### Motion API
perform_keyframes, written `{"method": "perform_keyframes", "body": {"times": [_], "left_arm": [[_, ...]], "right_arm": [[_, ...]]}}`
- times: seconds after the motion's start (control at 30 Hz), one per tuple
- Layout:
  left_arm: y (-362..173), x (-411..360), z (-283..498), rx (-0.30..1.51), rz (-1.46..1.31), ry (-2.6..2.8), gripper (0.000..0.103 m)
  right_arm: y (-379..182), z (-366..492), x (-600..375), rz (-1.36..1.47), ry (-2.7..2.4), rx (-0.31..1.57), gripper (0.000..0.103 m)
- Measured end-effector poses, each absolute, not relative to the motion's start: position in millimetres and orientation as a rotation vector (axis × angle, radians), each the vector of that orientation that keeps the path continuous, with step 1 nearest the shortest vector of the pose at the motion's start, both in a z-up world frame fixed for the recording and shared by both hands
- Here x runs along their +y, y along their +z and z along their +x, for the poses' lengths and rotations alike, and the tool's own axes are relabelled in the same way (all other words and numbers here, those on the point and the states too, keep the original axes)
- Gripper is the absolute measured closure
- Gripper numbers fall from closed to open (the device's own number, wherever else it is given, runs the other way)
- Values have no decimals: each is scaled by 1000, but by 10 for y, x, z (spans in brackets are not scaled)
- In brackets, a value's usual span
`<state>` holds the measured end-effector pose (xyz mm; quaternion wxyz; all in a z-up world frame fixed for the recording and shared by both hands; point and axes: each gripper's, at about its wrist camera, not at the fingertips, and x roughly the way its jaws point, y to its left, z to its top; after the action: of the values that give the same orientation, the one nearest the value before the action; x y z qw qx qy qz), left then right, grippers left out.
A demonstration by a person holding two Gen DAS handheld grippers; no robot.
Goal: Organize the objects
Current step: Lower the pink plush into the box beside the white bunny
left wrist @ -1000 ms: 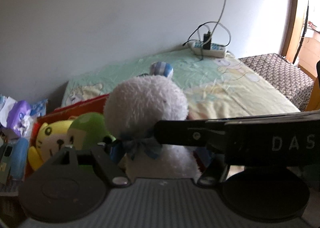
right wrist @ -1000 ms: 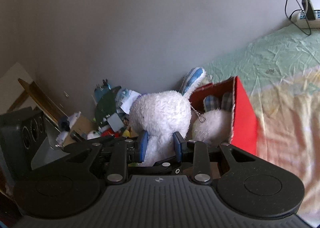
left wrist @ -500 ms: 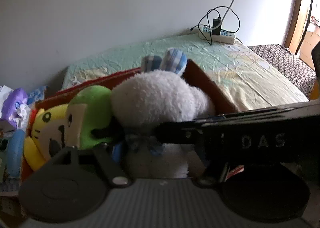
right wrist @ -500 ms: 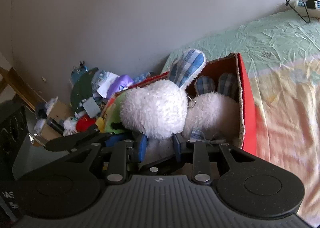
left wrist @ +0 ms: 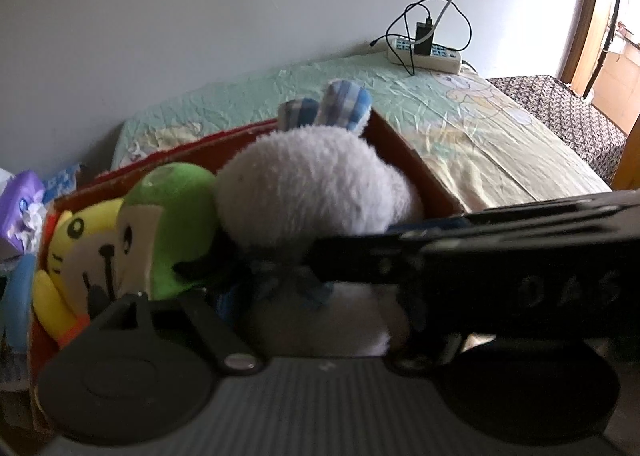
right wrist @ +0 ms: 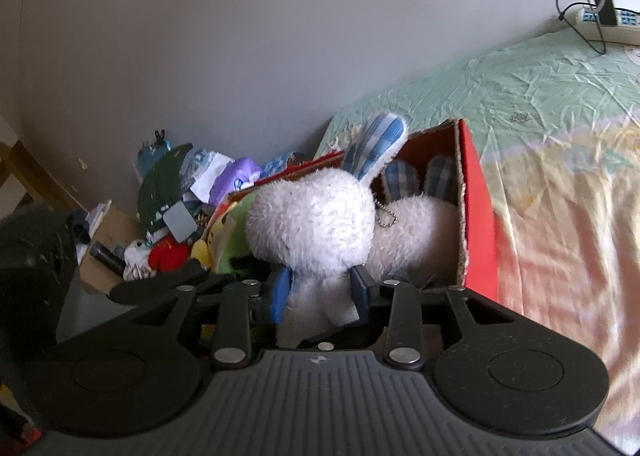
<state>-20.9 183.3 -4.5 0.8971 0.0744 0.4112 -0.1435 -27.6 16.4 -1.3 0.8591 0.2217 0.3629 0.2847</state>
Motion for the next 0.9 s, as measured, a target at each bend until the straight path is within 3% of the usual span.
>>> {"method": "perform_keyframes", "body": {"times": [0.27,0.9], "left_arm": [[-11,1837,-271,874,141,-279,26],[36,1889,-379,891,107,-196,25]], "right_arm": [[73,-246,86,565,558,704,65],[-46,-320,274,523,549,800,64]]}}
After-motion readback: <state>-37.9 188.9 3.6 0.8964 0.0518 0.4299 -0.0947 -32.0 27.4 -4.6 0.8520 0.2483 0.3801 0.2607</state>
